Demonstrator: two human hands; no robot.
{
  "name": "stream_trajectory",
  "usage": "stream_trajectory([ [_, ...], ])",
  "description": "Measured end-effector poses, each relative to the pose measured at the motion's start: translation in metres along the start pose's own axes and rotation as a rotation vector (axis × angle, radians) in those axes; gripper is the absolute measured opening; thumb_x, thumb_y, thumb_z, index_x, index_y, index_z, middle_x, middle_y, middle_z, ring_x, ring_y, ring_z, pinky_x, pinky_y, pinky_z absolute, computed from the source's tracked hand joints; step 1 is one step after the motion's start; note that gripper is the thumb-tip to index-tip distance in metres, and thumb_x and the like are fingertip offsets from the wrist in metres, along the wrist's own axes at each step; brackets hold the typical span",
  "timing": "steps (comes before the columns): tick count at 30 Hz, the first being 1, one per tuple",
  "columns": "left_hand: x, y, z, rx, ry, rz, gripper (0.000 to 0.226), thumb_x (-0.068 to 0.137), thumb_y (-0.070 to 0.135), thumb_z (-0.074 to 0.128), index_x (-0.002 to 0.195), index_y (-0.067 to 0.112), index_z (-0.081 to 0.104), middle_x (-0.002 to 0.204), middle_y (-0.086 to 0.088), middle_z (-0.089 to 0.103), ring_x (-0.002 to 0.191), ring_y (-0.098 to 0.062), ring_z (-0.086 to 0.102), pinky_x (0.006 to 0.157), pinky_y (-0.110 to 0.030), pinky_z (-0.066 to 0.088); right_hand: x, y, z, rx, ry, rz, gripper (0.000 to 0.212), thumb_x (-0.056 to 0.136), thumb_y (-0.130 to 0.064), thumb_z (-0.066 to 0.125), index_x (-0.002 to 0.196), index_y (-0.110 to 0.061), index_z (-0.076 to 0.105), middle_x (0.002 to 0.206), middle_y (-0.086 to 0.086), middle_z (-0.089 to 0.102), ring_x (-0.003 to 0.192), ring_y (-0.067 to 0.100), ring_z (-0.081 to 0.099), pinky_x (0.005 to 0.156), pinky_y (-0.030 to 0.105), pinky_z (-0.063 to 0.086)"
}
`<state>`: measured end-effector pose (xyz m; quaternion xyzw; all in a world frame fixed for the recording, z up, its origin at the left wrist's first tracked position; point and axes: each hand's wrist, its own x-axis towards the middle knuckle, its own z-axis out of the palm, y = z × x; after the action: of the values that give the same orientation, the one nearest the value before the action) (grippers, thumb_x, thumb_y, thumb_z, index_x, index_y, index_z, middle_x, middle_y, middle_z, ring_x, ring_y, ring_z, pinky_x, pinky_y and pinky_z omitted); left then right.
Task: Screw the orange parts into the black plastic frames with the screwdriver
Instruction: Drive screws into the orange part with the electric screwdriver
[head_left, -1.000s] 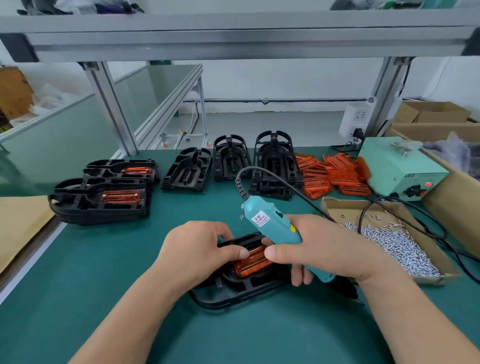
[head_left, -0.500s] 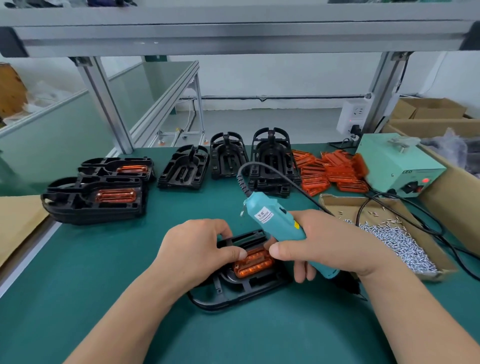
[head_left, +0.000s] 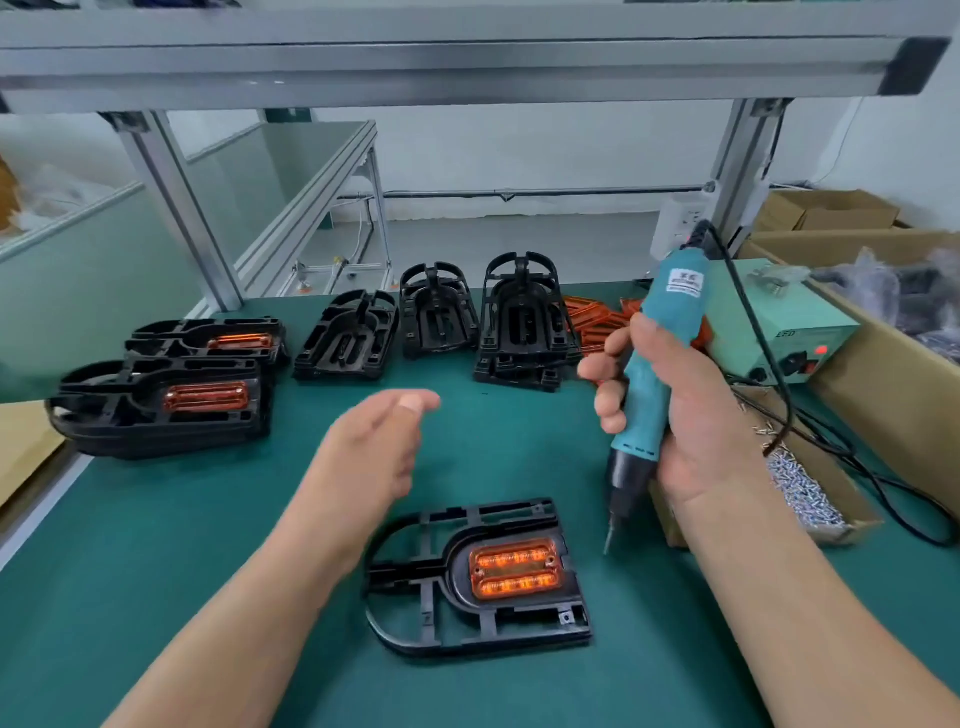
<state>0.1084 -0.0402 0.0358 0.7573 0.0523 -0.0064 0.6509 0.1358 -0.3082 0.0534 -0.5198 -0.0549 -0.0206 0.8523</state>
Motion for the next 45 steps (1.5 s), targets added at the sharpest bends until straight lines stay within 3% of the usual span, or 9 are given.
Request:
stream_trajectory([
  [2,0.007,0.006,-0.007,-0.576,-0.046,-0.216,0.026,0.107,0.01,0.049,0.125,0.008,0.068,0.082,0.0,0.051,0.069,-0.011,0.047,0.065,-0.024,0.047,0.0,0.005,0.002,0.117,0.072,-0.01,0.026,0.098,-0.039,0.071,0.093,-0.014,0.064,0.084,0.012,0.071,0.056,0.015,0.06,0.048,0.024,0.051],
  [5,0.008,0.007,-0.012,-0.816,-0.168,-0.327,0.036,0.098,-0.013,0.042,0.132,-0.011,0.055,0.102,-0.013,0.059,0.09,-0.017,0.063,0.087,-0.036,0.062,0.0,0.009,0.002,0.233,0.158,-0.015,0.027,0.1,-0.039,0.069,0.09,-0.015,0.065,0.08,0.007,0.067,0.058,0.013,0.059,0.048,0.023,0.05],
  [8,0.004,0.008,-0.005,-0.788,-0.241,-0.332,0.038,0.097,-0.02,0.038,0.129,-0.015,0.057,0.113,-0.022,0.069,0.102,-0.025,0.074,0.085,-0.038,0.064,0.0,0.01,0.002,0.283,0.21,-0.027,0.028,0.102,-0.039,0.068,0.087,-0.016,0.065,0.078,0.006,0.065,0.058,0.013,0.058,0.048,0.022,0.049],
  [14,0.002,0.006,0.004,-0.679,-0.278,-0.299,0.029,0.101,-0.002,0.052,0.128,-0.006,0.062,0.122,-0.025,0.073,0.106,-0.022,0.077,0.075,-0.026,0.063,-0.001,0.011,0.006,0.303,0.226,-0.045,0.027,0.102,-0.038,0.066,0.088,-0.015,0.063,0.078,0.005,0.064,0.058,0.013,0.057,0.048,0.022,0.049],
  [20,-0.003,0.01,0.007,-0.614,-0.311,-0.238,0.034,0.091,0.019,0.066,0.12,0.001,0.069,0.1,-0.012,0.075,0.056,-0.005,0.057,0.041,-0.014,0.043,-0.005,0.018,0.012,0.323,0.216,-0.073,0.027,0.103,-0.038,0.066,0.089,-0.015,0.064,0.08,0.006,0.065,0.059,0.015,0.058,0.049,0.024,0.05],
  [27,-0.012,0.011,0.009,-0.501,-0.413,-0.126,0.03,0.092,0.016,0.067,0.119,0.01,0.077,0.118,-0.019,0.075,0.063,-0.009,0.057,0.049,-0.016,0.044,-0.007,0.02,0.015,0.35,0.219,-0.113,0.029,0.102,-0.042,0.066,0.09,-0.016,0.066,0.081,0.006,0.065,0.064,0.015,0.059,0.053,0.024,0.051],
  [32,-0.017,0.011,0.01,-0.457,-0.516,-0.163,0.034,0.096,0.006,0.06,0.128,0.0,0.07,0.128,-0.022,0.072,0.087,-0.014,0.072,0.061,-0.018,0.054,-0.006,0.017,0.013,0.388,0.255,-0.127,0.032,0.103,-0.045,0.065,0.09,-0.016,0.066,0.081,0.005,0.064,0.065,0.014,0.059,0.054,0.024,0.051],
  [39,-0.025,0.015,0.016,-0.366,-0.569,-0.19,0.018,0.096,0.019,0.067,0.093,0.003,0.075,0.079,-0.018,0.068,0.048,-0.01,0.052,0.042,-0.015,0.042,-0.007,0.012,0.012,0.424,0.235,-0.16,0.031,0.105,-0.043,0.062,0.091,-0.015,0.066,0.083,0.005,0.064,0.066,0.014,0.059,0.055,0.023,0.052],
  [45,-0.025,0.016,0.018,-0.405,-0.543,-0.204,0.021,0.088,0.029,0.075,0.091,0.009,0.077,0.072,-0.011,0.058,0.036,-0.006,0.036,0.035,-0.014,0.028,-0.009,0.01,0.014,0.425,0.217,-0.171,0.029,0.105,-0.042,0.061,0.094,-0.015,0.064,0.084,0.005,0.064,0.066,0.014,0.059,0.055,0.022,0.051],
])
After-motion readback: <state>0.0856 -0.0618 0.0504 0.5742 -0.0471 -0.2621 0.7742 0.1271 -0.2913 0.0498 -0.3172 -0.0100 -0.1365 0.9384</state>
